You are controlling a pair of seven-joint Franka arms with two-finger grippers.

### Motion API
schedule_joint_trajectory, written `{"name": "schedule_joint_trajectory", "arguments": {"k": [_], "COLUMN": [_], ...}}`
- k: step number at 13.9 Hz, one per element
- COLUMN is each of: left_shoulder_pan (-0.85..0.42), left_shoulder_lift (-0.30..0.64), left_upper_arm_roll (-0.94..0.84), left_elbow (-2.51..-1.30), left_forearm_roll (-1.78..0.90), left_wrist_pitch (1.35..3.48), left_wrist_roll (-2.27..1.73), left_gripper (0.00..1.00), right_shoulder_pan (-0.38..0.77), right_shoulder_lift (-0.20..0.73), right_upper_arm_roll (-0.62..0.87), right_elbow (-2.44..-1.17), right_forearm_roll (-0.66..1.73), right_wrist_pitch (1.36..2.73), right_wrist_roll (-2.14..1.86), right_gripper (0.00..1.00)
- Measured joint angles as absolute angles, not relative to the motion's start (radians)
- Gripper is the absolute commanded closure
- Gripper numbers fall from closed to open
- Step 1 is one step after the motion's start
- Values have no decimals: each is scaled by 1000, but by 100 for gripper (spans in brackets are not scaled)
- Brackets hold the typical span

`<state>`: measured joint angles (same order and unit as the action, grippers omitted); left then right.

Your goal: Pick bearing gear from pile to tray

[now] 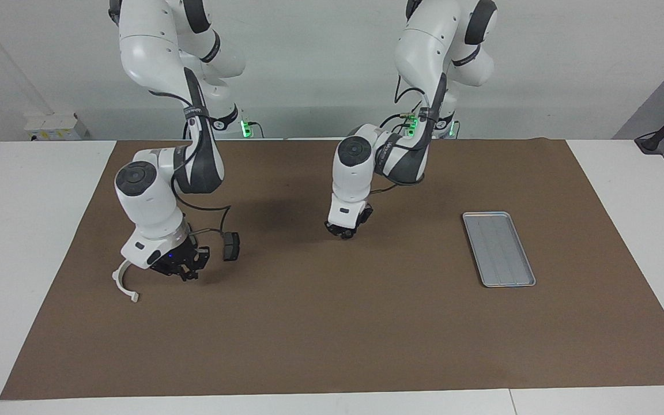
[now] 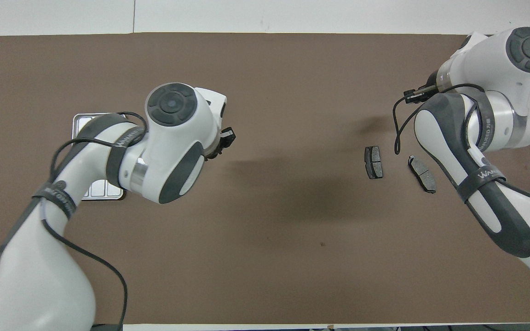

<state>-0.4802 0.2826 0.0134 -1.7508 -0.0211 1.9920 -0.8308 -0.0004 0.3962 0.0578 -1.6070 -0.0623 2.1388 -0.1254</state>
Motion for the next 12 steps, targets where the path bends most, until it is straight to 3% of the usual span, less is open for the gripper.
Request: {"name": "schedule_joint_trajectory", "arguments": {"k": [3,7,12], "left_shoulder_pan": [-332,-156,-85], "left_shoulder_lift": [209,195,154], "left_upper_arm_roll": [16,17,14], "left_elbow": [-1799,-1896,-2032], "left_forearm_roll": [-21,-21,-21], "left_wrist_pitch": [1914,2003,2099], "left_wrist_roll": [-582,-276,-145], "left_gripper": [96,95,94], "right_shoulder_pan": [95,314,555], "right_shoulder_lift": [396,411,414], "right_upper_arm_roll": [64,68,69], "right_elbow": [-1509,-1411,-1433], "right_forearm_roll": [-61,-66,-66], "right_wrist_pitch": [2015,1925,1910], "right_wrist_roll": [32,355,654], "right_gripper": [100,100,100]}}
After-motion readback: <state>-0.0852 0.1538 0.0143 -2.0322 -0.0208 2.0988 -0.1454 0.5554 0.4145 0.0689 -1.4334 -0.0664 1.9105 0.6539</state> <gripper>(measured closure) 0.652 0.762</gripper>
